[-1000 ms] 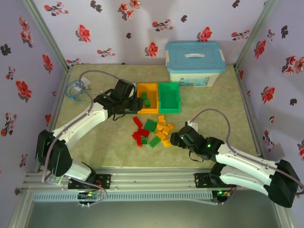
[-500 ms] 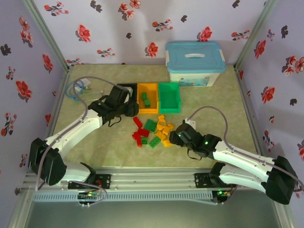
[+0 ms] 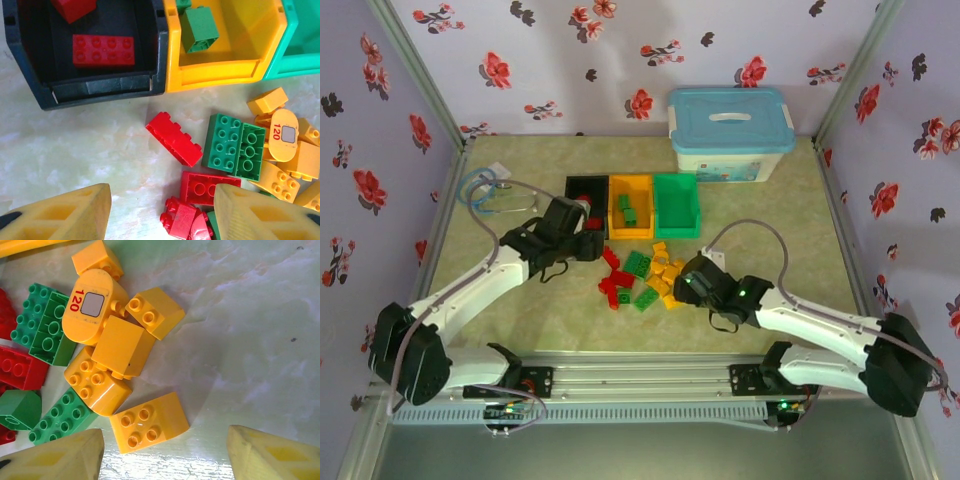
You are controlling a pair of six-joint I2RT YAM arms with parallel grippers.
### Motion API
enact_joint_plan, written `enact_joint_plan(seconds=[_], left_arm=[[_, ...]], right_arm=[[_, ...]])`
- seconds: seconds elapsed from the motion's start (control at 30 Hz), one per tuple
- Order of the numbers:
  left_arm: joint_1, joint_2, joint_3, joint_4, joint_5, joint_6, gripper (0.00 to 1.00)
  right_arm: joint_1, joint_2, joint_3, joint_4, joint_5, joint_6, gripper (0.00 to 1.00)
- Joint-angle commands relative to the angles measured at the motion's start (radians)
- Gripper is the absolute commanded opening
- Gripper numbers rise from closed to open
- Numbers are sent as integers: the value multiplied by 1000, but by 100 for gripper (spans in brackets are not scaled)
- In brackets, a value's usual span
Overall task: Sort the legos into containers by color
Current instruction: Pick up the lego from the center of the table.
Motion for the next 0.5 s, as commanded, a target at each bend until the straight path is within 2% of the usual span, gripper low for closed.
enact_joint_plan(seconds=[0.0,0.47], left_arm=[[10,-33,-37,25,4,-27,56],[11,-110,-199,57,24,-85,59]], right_arm=[[4,32,41,9,-7,-21,66],[0,229,166,-30,12,-32,68]])
